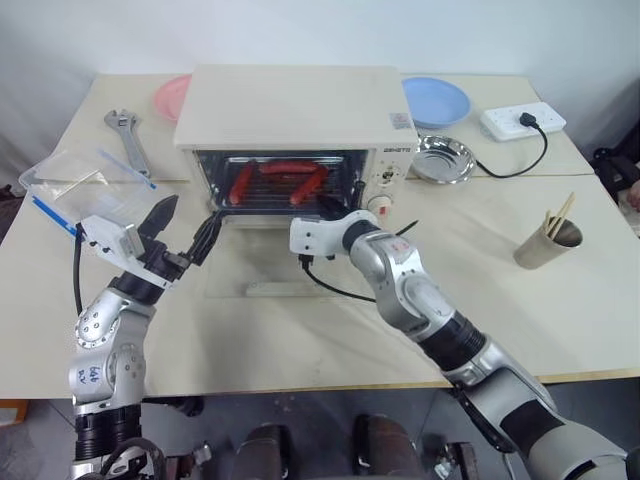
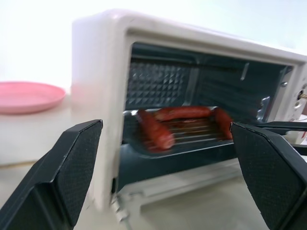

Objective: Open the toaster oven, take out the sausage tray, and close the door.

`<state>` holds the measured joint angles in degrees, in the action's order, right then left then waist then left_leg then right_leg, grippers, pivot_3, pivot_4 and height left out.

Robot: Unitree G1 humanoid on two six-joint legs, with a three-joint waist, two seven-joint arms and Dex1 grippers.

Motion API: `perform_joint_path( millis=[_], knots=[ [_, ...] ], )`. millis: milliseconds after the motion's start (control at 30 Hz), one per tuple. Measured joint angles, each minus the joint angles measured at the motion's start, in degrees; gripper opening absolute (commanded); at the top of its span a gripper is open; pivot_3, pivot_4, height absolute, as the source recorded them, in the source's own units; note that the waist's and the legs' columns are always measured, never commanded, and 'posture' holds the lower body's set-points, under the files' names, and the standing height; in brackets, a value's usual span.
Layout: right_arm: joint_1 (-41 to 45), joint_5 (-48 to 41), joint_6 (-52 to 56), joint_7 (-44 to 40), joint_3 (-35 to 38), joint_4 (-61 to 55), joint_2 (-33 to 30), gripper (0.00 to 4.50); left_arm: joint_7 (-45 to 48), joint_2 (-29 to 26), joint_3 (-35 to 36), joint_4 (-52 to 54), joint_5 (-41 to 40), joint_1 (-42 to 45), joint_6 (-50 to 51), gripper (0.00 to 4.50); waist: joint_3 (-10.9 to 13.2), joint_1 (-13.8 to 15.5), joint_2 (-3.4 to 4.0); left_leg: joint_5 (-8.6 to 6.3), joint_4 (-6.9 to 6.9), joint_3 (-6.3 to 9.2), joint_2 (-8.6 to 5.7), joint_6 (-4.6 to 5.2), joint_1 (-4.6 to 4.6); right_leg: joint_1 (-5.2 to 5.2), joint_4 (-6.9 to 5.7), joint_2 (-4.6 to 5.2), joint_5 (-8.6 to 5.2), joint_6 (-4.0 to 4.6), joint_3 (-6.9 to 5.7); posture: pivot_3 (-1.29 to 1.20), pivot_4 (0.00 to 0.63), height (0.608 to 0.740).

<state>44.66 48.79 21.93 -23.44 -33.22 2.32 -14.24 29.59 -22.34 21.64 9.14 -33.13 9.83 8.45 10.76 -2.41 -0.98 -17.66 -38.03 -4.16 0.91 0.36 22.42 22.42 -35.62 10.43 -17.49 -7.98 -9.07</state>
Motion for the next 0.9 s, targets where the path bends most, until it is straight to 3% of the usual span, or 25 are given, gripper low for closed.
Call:
perform_joint_path(
  millis=[467,900],
  knots=[
    [-5.3,-0.3,-3.6,-3.3,2.5,-7.6,-3.3,0.02,3.7,-10.6,6.7,7.2,-6.9,-12.0,10.9,4.50,0.0,0.7,0.00,-0.01,0.02,0.04,0.00,-0.02,0.03,0.00,0.08,-0.01,-0.01,0.01,-0.01,0.00,0.150,0.740],
    [-13.0,0.2,-12.8,-0.2,4.2,-13.3,-7.8,0.02,4.3,-11.6,7.5,7.4,-8.1,-10.5,14.6,4.50,0.0,0.8,0.00,-0.01,-0.02,0.00,-0.02,-0.02,0.02,-0.02,0.09,0.00,-0.01,0.01,0.02,0.00,0.150,0.740]
  ],
)
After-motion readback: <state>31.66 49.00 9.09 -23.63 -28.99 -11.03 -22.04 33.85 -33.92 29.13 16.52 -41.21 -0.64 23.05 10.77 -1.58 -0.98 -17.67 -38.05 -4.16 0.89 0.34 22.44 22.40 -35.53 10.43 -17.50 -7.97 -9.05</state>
